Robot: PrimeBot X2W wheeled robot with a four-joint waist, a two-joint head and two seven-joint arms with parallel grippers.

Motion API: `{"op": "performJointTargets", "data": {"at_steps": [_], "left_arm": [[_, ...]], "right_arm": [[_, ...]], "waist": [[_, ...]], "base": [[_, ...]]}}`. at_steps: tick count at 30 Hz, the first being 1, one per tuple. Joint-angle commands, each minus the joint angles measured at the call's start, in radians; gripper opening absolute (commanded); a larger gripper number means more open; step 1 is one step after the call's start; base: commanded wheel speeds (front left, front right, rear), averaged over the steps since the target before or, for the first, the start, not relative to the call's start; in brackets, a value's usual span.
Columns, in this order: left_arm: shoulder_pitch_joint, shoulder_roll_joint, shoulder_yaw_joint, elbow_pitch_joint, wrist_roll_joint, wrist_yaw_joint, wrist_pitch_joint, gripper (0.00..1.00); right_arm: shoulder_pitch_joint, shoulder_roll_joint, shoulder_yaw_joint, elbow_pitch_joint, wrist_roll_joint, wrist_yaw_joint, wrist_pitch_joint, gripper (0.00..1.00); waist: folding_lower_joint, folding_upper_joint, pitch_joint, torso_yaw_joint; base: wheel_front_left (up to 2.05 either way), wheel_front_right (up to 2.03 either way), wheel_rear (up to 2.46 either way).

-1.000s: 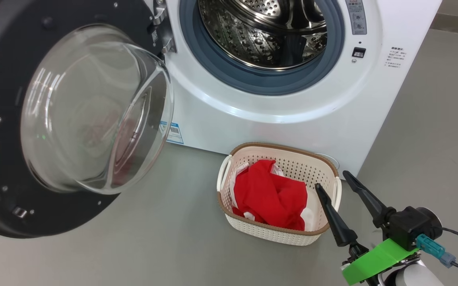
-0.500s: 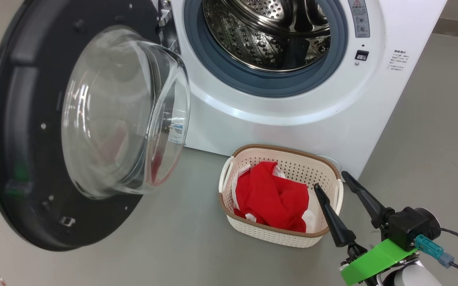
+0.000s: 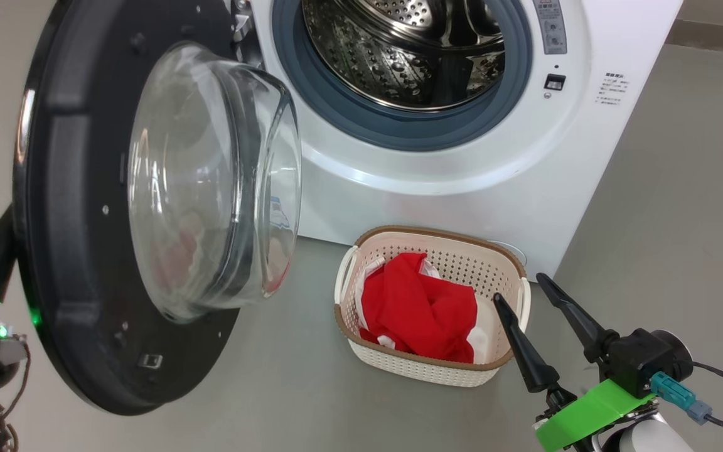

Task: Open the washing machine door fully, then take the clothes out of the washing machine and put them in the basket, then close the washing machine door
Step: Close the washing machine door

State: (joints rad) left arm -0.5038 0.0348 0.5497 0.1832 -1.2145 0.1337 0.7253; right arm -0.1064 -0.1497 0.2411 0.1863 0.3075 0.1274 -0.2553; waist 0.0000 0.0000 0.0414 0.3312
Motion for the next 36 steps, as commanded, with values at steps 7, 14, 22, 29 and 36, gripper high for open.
{"op": "performJointTargets", "data": {"at_steps": [7, 14, 22, 29, 36], "left_arm": [[0.064, 0.016, -0.073, -0.078, -0.095, 0.029, -0.018, 0.00], [0.114, 0.016, -0.163, -0.115, -0.165, 0.032, -0.074, 0.00], [0.144, 0.016, -0.247, -0.148, -0.227, 0.034, -0.121, 0.00], [0.155, 0.016, -0.306, -0.162, -0.278, 0.037, -0.169, 0.00], [0.156, 0.015, -0.355, -0.163, -0.320, 0.028, -0.205, 0.00]], "right_arm": [[-0.032, 0.000, 0.018, -0.016, 0.006, 0.003, -0.006, 1.00], [-0.038, 0.001, 0.022, -0.015, 0.002, 0.003, -0.006, 1.00], [-0.040, 0.002, 0.021, -0.012, 0.002, 0.003, -0.006, 1.00], [-0.042, 0.000, 0.020, -0.012, 0.001, 0.003, -0.006, 1.00], [-0.048, -0.002, 0.027, -0.012, 0.002, 0.003, -0.006, 1.00]], "waist": [[0.0000, 0.0000, 0.005, -0.025], [0.0000, 0.0000, 0.008, -0.053], [0.0000, 0.0000, 0.012, -0.087], [0.0000, 0.0000, 0.019, -0.124], [0.0000, 0.0000, 0.028, -0.167]], "base": [[0.00, 0.00, 0.00], [0.00, 0.00, 0.00], [0.00, 0.00, 0.00], [0.00, 0.00, 0.00], [0.00, 0.00, 0.00]]}}
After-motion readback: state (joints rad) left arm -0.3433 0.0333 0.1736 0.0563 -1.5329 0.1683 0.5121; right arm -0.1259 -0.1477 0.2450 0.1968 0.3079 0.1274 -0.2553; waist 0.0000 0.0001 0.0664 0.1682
